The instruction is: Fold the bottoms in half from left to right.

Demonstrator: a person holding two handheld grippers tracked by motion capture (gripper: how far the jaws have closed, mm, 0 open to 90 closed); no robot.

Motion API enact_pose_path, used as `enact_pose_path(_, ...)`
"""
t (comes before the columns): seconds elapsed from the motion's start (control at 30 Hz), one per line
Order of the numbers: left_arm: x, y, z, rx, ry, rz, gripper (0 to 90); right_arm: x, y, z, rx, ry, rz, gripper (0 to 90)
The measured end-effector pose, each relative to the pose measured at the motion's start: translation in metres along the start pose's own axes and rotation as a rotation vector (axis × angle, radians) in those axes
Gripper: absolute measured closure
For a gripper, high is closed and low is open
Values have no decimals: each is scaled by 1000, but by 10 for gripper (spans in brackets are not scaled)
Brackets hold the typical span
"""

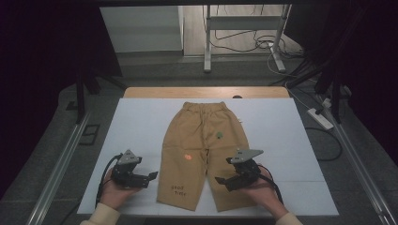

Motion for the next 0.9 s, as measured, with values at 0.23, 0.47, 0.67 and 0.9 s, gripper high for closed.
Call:
enact_pose_path(0.23, 0, 0, 0, -1, 2, 2, 105, -4, -9, -6, -16, 1, 10, 157)
enact_pose_path(0.47, 0, -1, 0, -1, 2, 4, 105, -12, -20, -12, -33, 19, 15, 129)
enact_pose_path(0.67, 0, -1, -1, 0, 0, 4, 105, -17, -30, -17, -60, 21, 25, 81)
enact_pose_path(0.9, 0, -2, -1, 1, 0, 7, 105, -22, -41, -27, -77, 15, 35, 75)
Point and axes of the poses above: each handheld gripper's, and its own axes: z roughly backward along the jaws, x roughly out of its underside, y roughly to its right, the point moved 9 cm from there along -z, roughly forward along the jaws, and after that the axes turned 7 degrees about -z, right-handed, at the moved point
